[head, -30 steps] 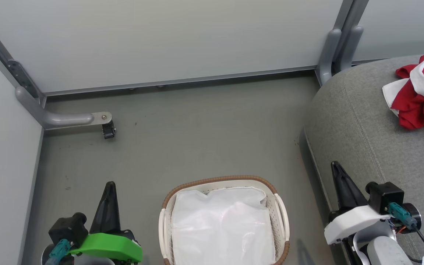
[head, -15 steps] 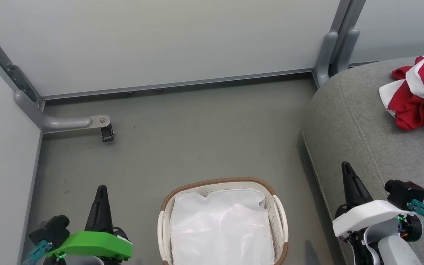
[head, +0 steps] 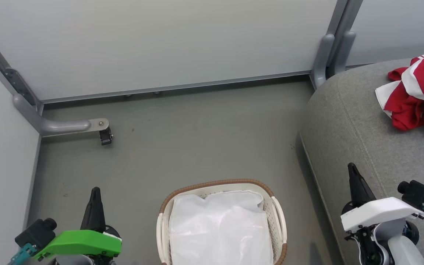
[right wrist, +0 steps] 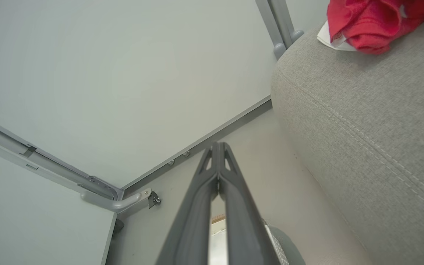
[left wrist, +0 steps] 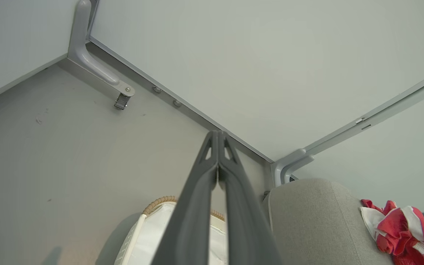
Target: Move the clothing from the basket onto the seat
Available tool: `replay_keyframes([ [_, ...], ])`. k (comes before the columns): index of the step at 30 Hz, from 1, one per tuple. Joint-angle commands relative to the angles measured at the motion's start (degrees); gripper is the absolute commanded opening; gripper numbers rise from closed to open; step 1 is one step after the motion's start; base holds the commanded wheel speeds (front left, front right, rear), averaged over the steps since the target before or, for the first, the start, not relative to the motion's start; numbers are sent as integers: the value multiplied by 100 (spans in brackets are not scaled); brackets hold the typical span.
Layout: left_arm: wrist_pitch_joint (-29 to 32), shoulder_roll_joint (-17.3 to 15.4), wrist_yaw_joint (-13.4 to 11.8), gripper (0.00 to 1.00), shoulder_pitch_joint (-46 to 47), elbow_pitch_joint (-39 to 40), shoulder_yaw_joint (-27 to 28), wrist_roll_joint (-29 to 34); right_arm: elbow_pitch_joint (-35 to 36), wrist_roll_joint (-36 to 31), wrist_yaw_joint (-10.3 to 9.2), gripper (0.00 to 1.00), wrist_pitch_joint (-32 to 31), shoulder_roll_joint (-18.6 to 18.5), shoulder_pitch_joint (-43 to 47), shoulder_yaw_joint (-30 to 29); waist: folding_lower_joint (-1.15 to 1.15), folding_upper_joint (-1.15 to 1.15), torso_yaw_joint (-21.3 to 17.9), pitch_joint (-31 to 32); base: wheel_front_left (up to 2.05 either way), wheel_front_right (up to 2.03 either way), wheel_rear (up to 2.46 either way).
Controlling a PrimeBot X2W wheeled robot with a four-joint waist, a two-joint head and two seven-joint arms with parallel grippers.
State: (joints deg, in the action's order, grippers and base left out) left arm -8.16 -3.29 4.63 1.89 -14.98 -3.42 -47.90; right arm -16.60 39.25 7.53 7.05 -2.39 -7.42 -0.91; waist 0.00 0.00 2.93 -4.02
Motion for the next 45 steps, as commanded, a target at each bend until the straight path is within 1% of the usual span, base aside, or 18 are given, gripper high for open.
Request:
replay_keyframes([
  [1, 32, -60, 49, 0, 179, 83, 53, -193, 102, 205, -2, 0, -42, -30, -2, -37, 0, 0, -5, 6, 0, 0, 0],
  [23, 436, -84, 130, 0, 268, 102, 287, -1606, 160, 1828, -3, 0, -465, -41, 39, -208, 0, 0, -72, 95, 0, 0, 0],
  [45, 775, -87, 198, 0, 340, 109, 497, -2711, 206, 3132, -4, 0, -802, -50, 74, -344, 0, 0, -140, 183, 0, 0, 0],
])
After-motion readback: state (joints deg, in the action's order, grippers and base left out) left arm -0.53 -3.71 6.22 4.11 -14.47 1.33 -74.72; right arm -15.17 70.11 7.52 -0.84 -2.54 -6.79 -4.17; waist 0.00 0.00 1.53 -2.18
